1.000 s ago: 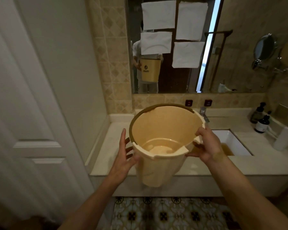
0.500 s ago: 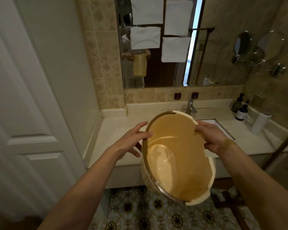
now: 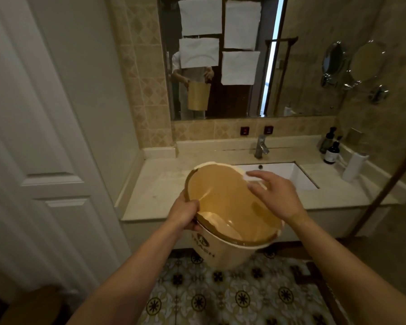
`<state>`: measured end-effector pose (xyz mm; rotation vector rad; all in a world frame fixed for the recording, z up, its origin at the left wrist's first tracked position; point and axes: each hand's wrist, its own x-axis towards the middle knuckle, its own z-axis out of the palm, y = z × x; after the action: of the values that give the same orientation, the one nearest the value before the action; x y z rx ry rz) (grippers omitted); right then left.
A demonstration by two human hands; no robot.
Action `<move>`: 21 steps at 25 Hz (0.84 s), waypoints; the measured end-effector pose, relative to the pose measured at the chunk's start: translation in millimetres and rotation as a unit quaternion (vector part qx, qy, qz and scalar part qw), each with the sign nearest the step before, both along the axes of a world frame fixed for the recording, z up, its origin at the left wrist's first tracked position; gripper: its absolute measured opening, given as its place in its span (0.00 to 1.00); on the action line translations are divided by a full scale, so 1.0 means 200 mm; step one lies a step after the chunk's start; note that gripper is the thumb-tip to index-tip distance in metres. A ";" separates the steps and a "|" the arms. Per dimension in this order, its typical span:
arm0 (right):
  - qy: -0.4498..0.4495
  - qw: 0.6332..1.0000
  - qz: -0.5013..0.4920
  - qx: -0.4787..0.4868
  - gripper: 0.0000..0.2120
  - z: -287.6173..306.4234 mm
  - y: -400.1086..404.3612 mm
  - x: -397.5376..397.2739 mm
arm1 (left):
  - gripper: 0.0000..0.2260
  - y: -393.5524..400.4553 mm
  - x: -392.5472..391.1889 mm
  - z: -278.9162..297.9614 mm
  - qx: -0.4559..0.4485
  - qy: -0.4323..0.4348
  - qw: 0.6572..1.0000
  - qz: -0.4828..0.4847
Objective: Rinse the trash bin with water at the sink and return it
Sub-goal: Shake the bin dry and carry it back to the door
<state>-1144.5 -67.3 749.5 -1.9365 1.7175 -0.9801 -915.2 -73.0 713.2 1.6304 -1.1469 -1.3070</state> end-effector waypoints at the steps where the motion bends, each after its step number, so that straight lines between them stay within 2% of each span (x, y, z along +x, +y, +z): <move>1: 0.027 0.999 0.025 -0.007 0.19 -0.02 0.08 -0.01 | 0.22 0.02 -0.02 -0.03 0.012 0.040 0.998 0.048; 5: 0.206 0.973 0.101 0.027 0.29 -0.16 0.31 0.00 | 0.24 0.13 -0.07 -0.11 0.038 0.159 0.970 0.181; 6: 0.228 0.967 0.105 0.034 0.30 -0.21 0.34 0.00 | 0.25 0.16 -0.09 -0.12 0.045 0.190 0.960 0.199; 8: 0.232 0.968 0.090 0.000 0.25 -0.28 0.37 0.02 | 0.25 0.23 -0.11 -0.14 0.062 0.239 0.942 0.225; 10: 0.145 0.988 0.044 -0.020 0.18 -0.29 0.39 0.02 | 0.24 0.30 -0.12 -0.13 0.075 0.252 0.935 0.238; 13: -0.033 0.999 0.018 0.025 0.21 -0.25 0.42 0.00 | 0.23 0.39 -0.11 -0.09 0.091 0.252 0.936 0.227; 15: -0.072 0.997 0.035 0.022 0.20 -0.23 0.45 -0.01 | 0.24 0.44 -0.10 -0.07 0.088 0.212 0.951 0.207; 18: -0.108 0.993 0.040 0.017 0.18 -0.22 0.44 -0.05 | 0.39 0.51 -0.06 -0.11 0.032 0.059 0.983 0.170; 20: -0.133 0.990 0.051 0.025 0.18 -0.23 0.43 -0.06 | 0.43 0.55 0.01 -0.12 -0.026 0.051 0.988 0.144; 21: -0.148 0.987 0.057 0.033 0.18 -0.23 0.42 -0.06 | 0.41 0.57 0.04 -0.13 -0.038 0.087 0.987 0.133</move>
<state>-1156.0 16.8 703.3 -1.7261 1.4397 -1.0899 -906.9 40.7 687.9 1.5223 -0.8317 -1.1907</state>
